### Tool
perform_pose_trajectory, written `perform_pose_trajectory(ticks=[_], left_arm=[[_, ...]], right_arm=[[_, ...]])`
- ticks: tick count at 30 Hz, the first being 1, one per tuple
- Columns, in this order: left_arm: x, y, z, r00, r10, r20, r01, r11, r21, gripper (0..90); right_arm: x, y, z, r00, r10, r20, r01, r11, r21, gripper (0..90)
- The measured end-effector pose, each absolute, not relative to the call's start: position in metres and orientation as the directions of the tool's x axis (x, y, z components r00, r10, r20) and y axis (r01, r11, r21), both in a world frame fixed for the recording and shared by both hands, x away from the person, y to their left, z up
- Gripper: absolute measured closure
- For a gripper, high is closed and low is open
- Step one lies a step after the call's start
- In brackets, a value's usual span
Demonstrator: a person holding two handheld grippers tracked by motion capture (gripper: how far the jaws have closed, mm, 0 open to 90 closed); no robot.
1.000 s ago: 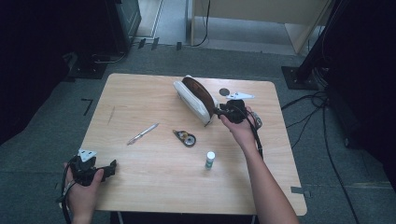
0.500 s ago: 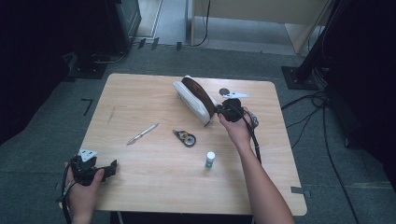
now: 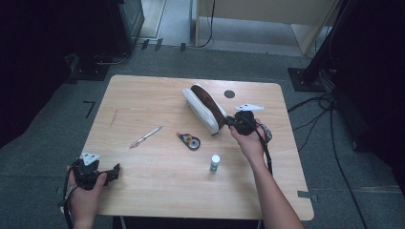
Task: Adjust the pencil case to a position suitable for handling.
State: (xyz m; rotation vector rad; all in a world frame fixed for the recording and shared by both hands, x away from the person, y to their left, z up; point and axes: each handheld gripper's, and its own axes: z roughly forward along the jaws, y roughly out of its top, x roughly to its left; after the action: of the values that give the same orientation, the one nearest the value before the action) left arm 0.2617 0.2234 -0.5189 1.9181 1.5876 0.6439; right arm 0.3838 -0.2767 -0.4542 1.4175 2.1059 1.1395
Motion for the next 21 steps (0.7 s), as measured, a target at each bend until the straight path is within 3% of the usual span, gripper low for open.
perform_pose_trajectory(ticks=[9,12,13,14,16,18,20,21], left_arm=[[0.262,0.223,-0.519,0.182,0.983,0.012,0.714,-0.141,0.686,0.2],[0.262,0.223,-0.519,0.182,0.983,0.012,0.714,-0.140,0.686,0.2],[0.262,0.223,-0.519,0.182,0.983,0.012,0.714,-0.140,0.686,0.2],[0.262,0.223,-0.519,0.183,0.983,0.012,0.714,-0.141,0.686,0.2],[0.262,0.223,-0.519,0.183,0.983,0.012,0.714,-0.141,0.686,0.2],[0.262,0.223,-0.519,0.183,0.983,0.012,0.714,-0.141,0.686,0.2],[0.262,0.223,-0.519,0.183,0.983,0.011,0.713,-0.141,0.687,0.3],[0.262,0.223,-0.519,0.182,0.983,0.011,0.714,-0.140,0.686,0.2]], right_arm=[[0.349,-0.298,-0.455,-0.443,0.886,0.135,0.600,0.181,0.779,79.3],[0.347,-0.299,-0.455,-0.450,0.882,0.141,0.601,0.182,0.778,74.9],[0.347,-0.299,-0.455,-0.450,0.881,0.144,0.597,0.177,0.782,67.0],[0.347,-0.299,-0.455,-0.450,0.881,0.144,0.597,0.177,0.782,67.0],[0.354,-0.297,-0.458,-0.435,0.889,0.143,0.595,0.165,0.787,57.3],[0.361,-0.295,-0.461,-0.420,0.893,0.160,0.608,0.146,0.780,55.7],[0.364,-0.294,-0.463,-0.419,0.893,0.166,0.612,0.142,0.778,56.6],[0.369,-0.290,-0.467,-0.415,0.895,0.166,0.616,0.142,0.775,65.1]])
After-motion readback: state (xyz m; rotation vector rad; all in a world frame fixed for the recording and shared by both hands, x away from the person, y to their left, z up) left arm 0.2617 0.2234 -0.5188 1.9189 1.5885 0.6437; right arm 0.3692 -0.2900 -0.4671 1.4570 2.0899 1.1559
